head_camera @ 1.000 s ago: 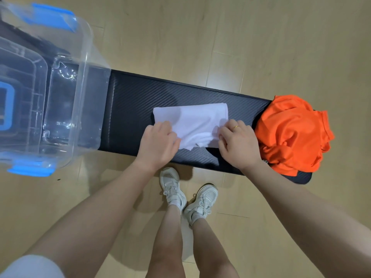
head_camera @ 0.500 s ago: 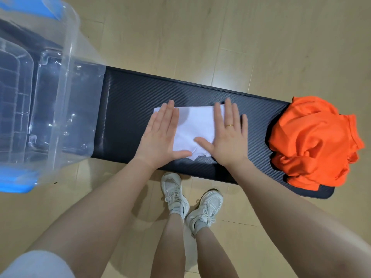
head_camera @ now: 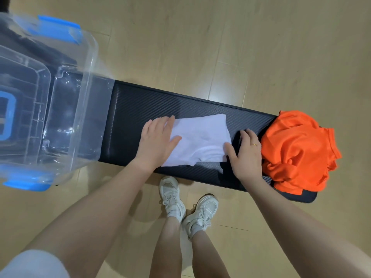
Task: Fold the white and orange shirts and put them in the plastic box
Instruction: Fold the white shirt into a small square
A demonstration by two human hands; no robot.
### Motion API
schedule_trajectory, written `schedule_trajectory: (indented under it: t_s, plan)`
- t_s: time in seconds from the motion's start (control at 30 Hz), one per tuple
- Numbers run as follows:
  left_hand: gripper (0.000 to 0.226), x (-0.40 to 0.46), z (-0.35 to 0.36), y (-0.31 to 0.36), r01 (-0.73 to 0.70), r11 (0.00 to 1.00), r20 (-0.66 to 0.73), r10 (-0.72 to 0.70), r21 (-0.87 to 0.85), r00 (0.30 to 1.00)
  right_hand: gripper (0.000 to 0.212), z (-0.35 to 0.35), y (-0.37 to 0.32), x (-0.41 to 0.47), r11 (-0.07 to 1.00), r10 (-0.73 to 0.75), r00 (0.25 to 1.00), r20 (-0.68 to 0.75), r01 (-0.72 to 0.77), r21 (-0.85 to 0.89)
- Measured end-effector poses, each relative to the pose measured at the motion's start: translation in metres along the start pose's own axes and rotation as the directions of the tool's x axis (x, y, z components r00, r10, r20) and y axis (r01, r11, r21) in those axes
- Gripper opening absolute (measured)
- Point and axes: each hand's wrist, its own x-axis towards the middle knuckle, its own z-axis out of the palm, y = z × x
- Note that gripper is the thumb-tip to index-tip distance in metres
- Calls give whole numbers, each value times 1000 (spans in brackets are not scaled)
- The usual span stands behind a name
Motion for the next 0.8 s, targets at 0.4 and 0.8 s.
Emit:
schedule_trajectory:
  t_s: [0.4, 0.8]
  plan:
    - [44, -44, 10, 22, 483, 789, 235, -422, -379, 876, 77, 1, -36, 13, 999, 39, 991, 127, -42, 15]
    - [33, -103, -27, 47, 576, -165, 577, -472, -801, 667, 33, -37, -53, -7, 820, 114, 721, 683, -457, 346]
